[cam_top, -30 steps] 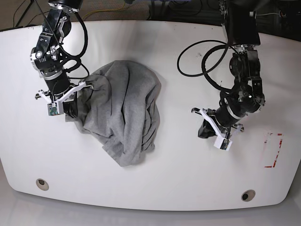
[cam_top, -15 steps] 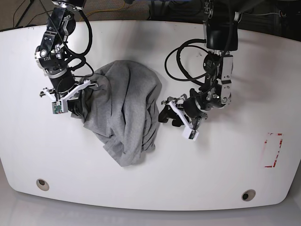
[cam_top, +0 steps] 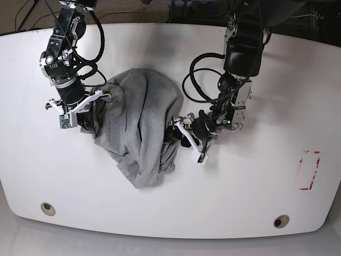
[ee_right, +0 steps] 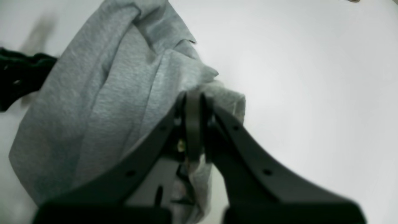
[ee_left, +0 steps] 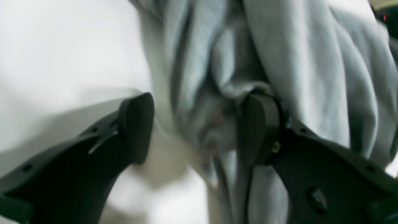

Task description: Layout the t-shirt on the table in an organized manner, then fold the t-shirt properly

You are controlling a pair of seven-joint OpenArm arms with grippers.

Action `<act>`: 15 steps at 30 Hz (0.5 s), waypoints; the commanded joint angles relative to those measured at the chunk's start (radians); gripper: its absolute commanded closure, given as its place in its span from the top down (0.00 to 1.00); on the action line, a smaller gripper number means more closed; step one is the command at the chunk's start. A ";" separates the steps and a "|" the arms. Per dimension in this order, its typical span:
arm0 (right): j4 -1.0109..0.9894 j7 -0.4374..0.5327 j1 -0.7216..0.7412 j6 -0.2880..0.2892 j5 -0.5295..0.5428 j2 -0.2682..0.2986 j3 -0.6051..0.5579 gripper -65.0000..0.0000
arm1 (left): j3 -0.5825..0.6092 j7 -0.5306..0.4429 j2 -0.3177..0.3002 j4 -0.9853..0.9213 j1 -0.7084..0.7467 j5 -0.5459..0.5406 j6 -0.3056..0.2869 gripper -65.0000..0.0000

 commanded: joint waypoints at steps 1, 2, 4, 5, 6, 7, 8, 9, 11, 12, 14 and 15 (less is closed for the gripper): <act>0.019 0.031 0.009 0.000 0.015 0.009 0.005 0.00 | 0.003 -0.024 0.024 -0.044 -0.055 -0.010 -0.005 0.65; 0.019 0.031 0.009 0.000 0.015 0.009 0.005 0.00 | 0.007 -0.025 0.024 -0.065 -0.066 -0.010 -0.005 0.64; 0.019 0.031 0.009 0.000 0.015 0.009 0.005 0.00 | 0.020 -0.028 0.027 -0.098 -0.086 -0.013 -0.005 0.60; 0.019 0.031 0.009 0.000 0.015 0.009 0.005 0.00 | 0.030 -0.028 0.033 -0.118 -0.098 -0.015 -0.005 0.55; 0.019 0.031 0.009 0.000 0.015 0.007 0.005 0.00 | 0.037 -0.028 0.041 -0.127 -0.104 -0.015 -0.005 0.52; 0.019 0.031 0.009 0.000 0.015 0.004 0.005 0.00 | 0.041 -0.028 0.048 -0.136 -0.110 -0.015 -0.005 0.47; 0.019 0.031 0.009 0.000 0.015 0.003 0.005 0.00 | 0.049 -0.028 0.053 -0.142 -0.112 -0.015 -0.005 0.42; 0.019 0.031 0.009 0.000 0.013 0.003 0.005 0.00 | 0.052 -0.028 0.056 -0.142 -0.112 -0.015 -0.005 0.39; 0.019 0.031 0.009 0.000 0.013 0.003 0.005 0.00 | 0.055 -0.028 0.057 -0.142 -0.114 -0.011 -0.005 0.29; 0.019 0.031 0.009 0.000 0.013 0.003 0.005 0.00 | 0.055 -0.028 0.057 -0.142 -0.115 -0.010 -0.005 0.22; 0.019 0.031 0.009 0.000 0.013 0.003 0.005 0.00 | 0.055 -0.028 0.057 -0.141 -0.115 -0.010 -0.005 0.13; 0.019 0.031 0.009 0.000 0.013 0.003 0.005 0.00 | 0.058 -0.028 0.057 -0.141 -0.115 -0.010 -0.005 0.06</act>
